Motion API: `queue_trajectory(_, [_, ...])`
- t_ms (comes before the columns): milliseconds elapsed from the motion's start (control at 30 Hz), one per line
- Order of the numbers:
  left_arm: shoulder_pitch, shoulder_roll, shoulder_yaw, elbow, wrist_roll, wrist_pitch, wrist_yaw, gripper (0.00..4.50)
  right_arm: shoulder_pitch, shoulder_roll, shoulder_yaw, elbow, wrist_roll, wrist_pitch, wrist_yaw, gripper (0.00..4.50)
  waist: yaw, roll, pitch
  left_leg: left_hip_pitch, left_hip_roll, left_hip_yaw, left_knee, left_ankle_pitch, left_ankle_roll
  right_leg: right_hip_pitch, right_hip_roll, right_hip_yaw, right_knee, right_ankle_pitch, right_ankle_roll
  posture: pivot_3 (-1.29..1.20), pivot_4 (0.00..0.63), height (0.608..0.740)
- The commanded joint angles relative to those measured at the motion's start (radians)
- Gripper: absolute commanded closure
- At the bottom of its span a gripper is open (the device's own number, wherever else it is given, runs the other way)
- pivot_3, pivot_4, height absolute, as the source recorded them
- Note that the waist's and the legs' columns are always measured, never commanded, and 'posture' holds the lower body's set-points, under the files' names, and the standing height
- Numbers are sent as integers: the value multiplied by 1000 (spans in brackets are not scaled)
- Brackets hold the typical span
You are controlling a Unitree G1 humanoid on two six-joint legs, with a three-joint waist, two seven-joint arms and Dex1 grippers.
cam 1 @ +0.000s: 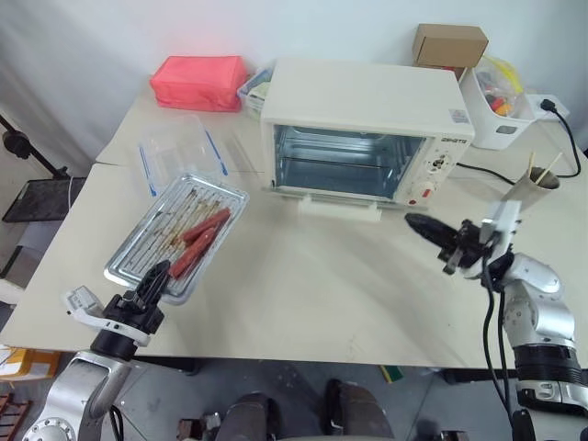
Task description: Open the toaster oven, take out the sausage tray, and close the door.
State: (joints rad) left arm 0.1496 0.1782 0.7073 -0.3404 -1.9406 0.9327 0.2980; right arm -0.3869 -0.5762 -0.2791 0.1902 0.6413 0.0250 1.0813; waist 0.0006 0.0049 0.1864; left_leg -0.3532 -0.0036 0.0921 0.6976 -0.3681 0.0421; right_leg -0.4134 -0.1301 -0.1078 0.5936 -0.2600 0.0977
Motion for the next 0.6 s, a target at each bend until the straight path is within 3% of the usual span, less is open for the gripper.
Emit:
queue_trajectory(33, [2, 15, -20, 1, -32, 28, -37, 4500, -14, -13, -45, -125, 66, 66, -48, 4484, 0, 0, 0, 0, 0, 0, 0, -1, -1, 0, 0, 0, 0, 0, 0, 0, 150, 740])
queue_trajectory(133, [-5, 34, -49, 12, -32, 51, -51, 4500, 34, -34, -55, -194, 19, 85, -104, 4484, 3, 0, 0, 0, 0, 0, -1, -1, 0, 0, 0, 0, 0, 0, 0, 0, 150, 740])
queue_trajectory(267, [-39, 100, -99, 83, -32, 125, -93, 4500, 204, -72, -104, -355, 96, 153, -52, 4321, 17, 0, 0, -1, 0, 0, -1, -2, 3, 0, 0, -1, 0, 0, 0, 0, 150, 740])
queue_trajectory(367, [-85, 174, -139, 167, -32, 200, -138, 4500, 357, -111, -118, -435, 39, 82, 32, 3671, 23, 1, 0, -1, 0, 0, -1, -2, 4, 0, 0, -1, -2, 0, 0, 0, 150, 740])
queue_trajectory(600, [-247, 341, -297, 380, -32, 355, -217, 4500, 685, -85, -170, -611, 23, 5, 86, 1435, 28, 1, -1, 0, 0, 0, -1, -5, -1, 1, 1, -1, -1, 0, 1, 0, 150, 740])
